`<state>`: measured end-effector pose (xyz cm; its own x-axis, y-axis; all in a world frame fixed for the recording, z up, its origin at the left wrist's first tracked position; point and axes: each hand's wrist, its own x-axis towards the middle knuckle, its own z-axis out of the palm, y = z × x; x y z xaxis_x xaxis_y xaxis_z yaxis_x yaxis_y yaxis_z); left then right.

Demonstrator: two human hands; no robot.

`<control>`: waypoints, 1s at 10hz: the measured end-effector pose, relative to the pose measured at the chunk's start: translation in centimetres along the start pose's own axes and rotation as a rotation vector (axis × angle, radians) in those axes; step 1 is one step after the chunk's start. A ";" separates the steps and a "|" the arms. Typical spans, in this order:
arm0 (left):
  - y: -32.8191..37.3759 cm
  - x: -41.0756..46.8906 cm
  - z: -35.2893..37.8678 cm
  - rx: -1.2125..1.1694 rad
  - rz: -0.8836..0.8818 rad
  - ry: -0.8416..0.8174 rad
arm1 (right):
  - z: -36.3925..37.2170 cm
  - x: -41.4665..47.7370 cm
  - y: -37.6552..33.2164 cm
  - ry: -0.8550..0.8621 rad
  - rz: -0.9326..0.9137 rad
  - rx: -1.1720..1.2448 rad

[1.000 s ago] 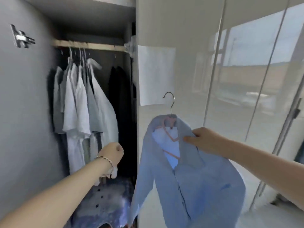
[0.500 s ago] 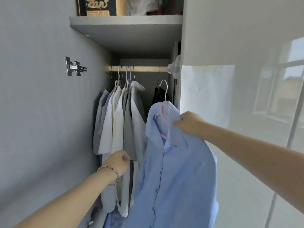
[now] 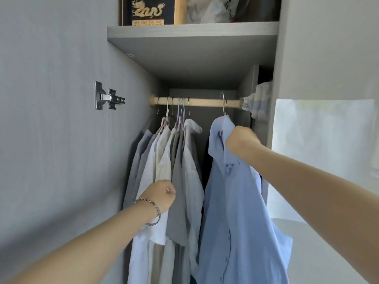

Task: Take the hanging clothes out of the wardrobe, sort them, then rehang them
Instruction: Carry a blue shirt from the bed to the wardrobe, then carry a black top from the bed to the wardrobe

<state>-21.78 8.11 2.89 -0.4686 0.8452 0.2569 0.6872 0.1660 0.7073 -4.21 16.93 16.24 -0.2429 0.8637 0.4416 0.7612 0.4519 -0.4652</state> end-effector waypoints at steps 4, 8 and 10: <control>0.7 8.5 -4.5 0.092 0.164 -0.132 | 4.1 12.5 -3.6 0.097 0.137 0.092; 1.4 7.7 -3.9 0.088 0.124 -0.158 | 8.3 15.1 -1.0 -0.006 0.215 -0.075; 1.8 7.7 -4.2 0.048 0.076 -0.125 | 10.5 13.6 -2.2 0.179 -0.542 -0.848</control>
<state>-26.51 12.80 8.97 -0.3434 0.9125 0.2224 0.7451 0.1206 0.6559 -15.51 30.05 15.26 -0.6409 0.5126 0.5714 0.7673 0.4058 0.4967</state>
